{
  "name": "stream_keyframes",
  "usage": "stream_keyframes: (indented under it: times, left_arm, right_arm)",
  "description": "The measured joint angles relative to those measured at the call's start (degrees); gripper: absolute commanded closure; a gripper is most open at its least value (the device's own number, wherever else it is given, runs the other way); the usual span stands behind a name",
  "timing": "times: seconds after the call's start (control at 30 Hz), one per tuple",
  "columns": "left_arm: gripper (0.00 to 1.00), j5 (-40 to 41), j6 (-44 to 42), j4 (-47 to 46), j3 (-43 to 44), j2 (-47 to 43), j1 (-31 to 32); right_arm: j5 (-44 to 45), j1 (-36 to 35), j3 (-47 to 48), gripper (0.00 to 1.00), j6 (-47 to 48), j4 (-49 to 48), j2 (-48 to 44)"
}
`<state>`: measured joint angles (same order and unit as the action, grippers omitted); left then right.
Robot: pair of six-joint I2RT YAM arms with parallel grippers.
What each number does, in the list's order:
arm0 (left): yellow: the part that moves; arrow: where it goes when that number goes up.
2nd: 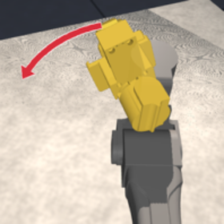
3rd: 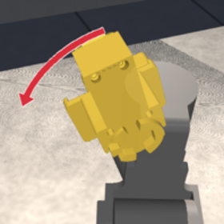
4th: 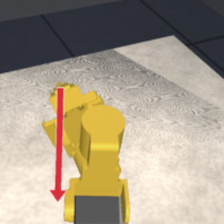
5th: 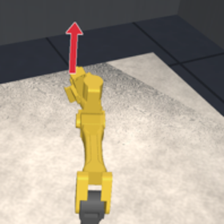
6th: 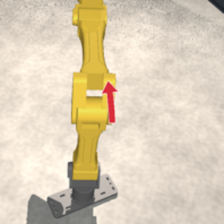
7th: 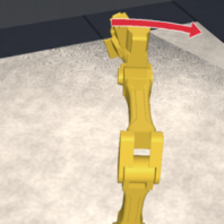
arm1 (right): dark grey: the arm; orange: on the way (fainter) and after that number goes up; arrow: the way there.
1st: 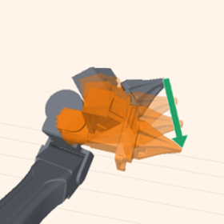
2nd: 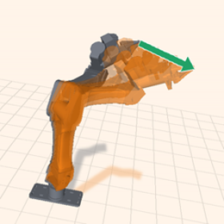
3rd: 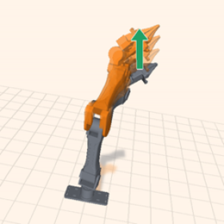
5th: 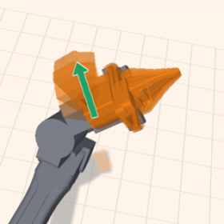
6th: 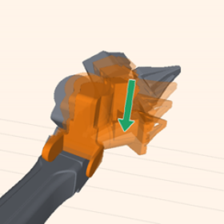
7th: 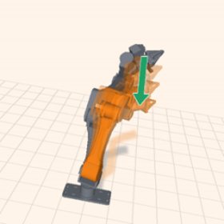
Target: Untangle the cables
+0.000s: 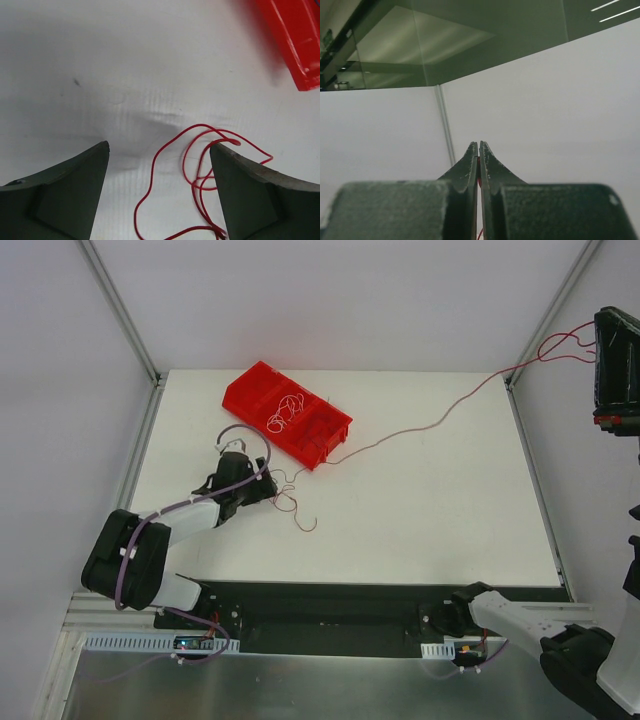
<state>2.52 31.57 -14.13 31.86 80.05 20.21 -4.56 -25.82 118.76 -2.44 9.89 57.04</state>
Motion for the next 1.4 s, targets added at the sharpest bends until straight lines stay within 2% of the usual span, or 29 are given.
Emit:
stream_keyframes:
  times: [0.2,0.37,0.43,0.63,0.7,0.83,0.93,1.03,1.17,1.4]
  left_arm:
    - [0.07,2.12,2.84,4.13,0.02,-1.49,-6.12]
    - [0.05,4.13,4.98,6.86,0.52,-3.74,-8.41]
    - [0.01,5.14,5.53,8.79,1.27,-4.33,-8.76]
    - [0.02,6.45,6.62,16.04,4.22,-8.02,-9.81]
    - [0.08,4.02,5.46,17.11,5.35,-9.09,-9.92]
    - [0.07,-6.84,1.05,19.23,7.89,-10.12,-8.72]
    - [0.07,-15.41,-0.9,20.9,9.62,-9.16,-5.25]
    - [0.09,-21.99,-1.2,22.43,9.53,-7.93,1.05]
    - [0.11,-27.67,-0.26,24.65,8.61,-7.74,8.94]
    - [0.13,-35.54,2.03,30.1,6.91,-10.05,11.26]
  right_arm:
    - [4.79,0.0,-0.68,1.0,4.98,1.31,-1.55]
    - [6.16,0.0,-3.56,1.0,6.21,1.05,-4.17]
    - [6.34,0.0,-4.59,1.0,6.34,1.07,-4.26]
    - [9.44,0.0,-12.59,1.0,7.98,1.6,-4.81]
    - [9.92,0.0,-15.93,1.0,8.59,1.73,-5.05]
    - [8.98,0.0,-21.92,1.0,8.87,2.16,-3.87]
    - [4.96,0.0,-23.21,1.0,7.87,1.36,0.57]
    - [1.62,-0.04,-23.1,1.0,6.36,-1.2,6.23]
    - [1.73,0.5,-17.53,1.0,5.97,-0.74,16.0]
    - [8.39,6.36,0.0,1.0,9.29,3.3,27.78]
